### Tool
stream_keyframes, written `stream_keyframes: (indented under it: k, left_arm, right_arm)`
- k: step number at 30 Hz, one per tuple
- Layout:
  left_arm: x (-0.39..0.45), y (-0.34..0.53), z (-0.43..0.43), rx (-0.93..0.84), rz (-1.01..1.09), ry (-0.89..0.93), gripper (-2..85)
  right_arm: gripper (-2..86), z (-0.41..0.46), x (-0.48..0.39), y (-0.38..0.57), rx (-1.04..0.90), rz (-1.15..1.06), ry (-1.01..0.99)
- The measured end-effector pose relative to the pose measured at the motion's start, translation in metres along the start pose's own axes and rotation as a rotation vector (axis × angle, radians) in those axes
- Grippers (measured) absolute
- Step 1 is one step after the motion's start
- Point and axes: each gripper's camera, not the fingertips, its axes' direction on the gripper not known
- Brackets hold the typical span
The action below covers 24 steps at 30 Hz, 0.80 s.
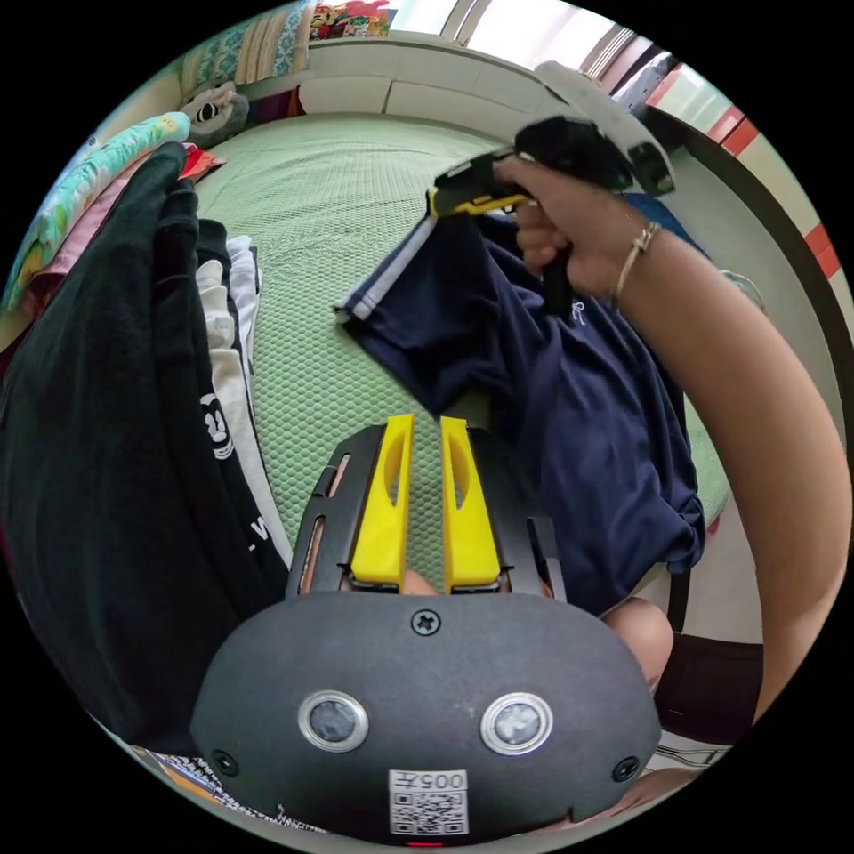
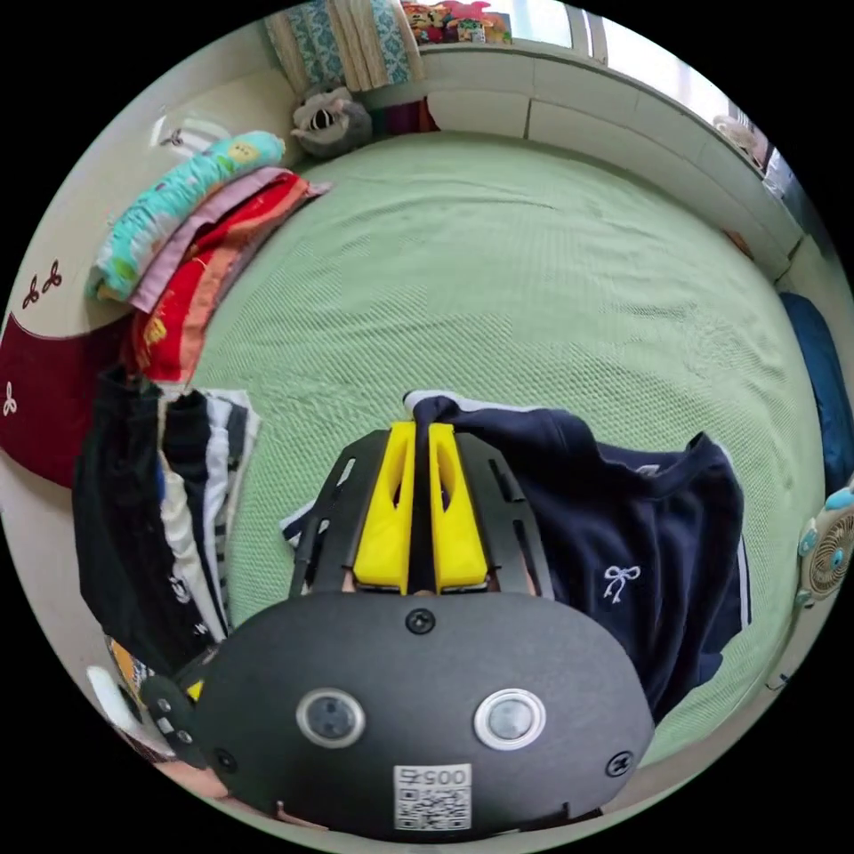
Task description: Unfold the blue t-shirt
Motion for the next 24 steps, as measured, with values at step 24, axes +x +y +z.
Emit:
stream_keyframes:
  k: [24]
  left_arm:
    - [0.090, 0.124, -0.077, 0.036, 0.084, -0.032, 8.4]
  right_arm:
    - [11.5, -0.210, 0.138, 0.445, 0.060, 0.038, 0.222]
